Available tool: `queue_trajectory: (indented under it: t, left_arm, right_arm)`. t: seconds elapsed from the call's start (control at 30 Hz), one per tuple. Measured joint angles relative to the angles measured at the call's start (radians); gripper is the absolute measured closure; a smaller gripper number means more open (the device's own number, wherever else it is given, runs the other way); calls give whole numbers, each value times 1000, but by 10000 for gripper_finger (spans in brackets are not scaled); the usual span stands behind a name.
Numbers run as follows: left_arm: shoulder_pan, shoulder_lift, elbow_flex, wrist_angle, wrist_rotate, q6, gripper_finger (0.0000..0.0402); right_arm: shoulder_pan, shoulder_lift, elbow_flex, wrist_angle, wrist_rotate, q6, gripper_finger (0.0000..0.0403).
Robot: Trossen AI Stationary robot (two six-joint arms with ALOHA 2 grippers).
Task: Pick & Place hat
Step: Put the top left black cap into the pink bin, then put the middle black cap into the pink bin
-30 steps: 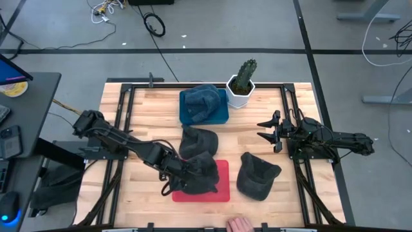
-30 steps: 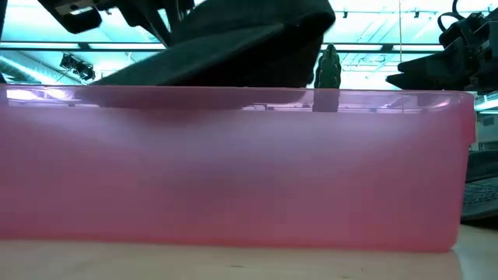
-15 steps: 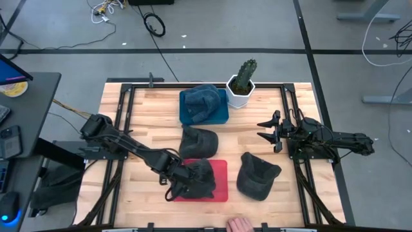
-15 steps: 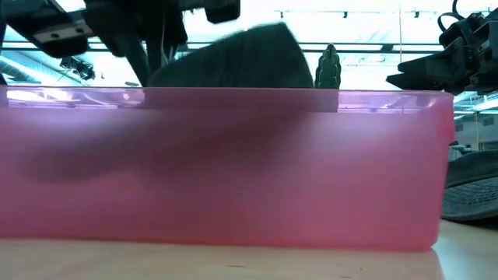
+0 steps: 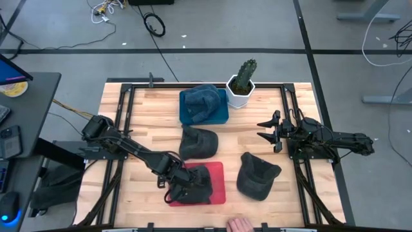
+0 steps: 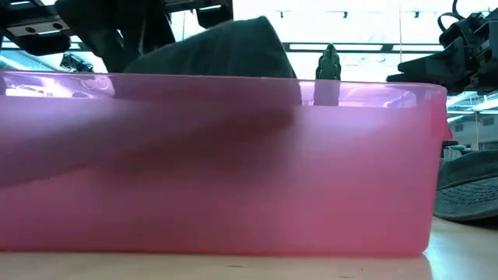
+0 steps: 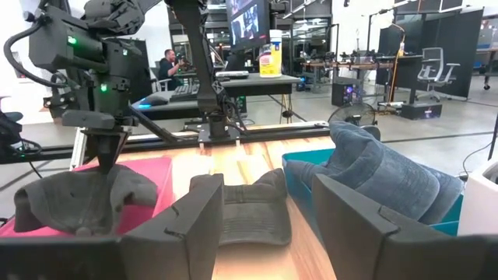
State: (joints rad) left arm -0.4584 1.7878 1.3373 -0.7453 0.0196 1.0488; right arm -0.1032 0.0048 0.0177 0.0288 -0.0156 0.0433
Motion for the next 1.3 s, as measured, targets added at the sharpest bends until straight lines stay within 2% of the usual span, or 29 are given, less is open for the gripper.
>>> queue_trajectory:
  t: [0.43,0.57,0.73,0.83,0.97,1.07,1.3]
  left_arm:
    - [3,0,0,0,-30,-101,353]
    - [3,0,0,0,-47,-200,348]
    - [7,-1,0,-1,-134,-369,336]
    - [21,-10,0,-27,-178,-459,317]
    - [48,-39,1,-42,-181,-558,279]
    - [74,-69,21,-39,-201,-702,250]
    - [181,-83,139,-122,-223,-1219,207]
  right_arm:
    - [0,0,0,0,0,0,204]
    - [0,0,0,0,0,0,204]
    - [0,0,0,0,0,0,204]
    - [0,0,0,0,0,0,204]
    - [0,0,0,0,0,0,204]
    - [0,0,0,0,0,0,204]
    - [0,0,0,0,0,0,204]
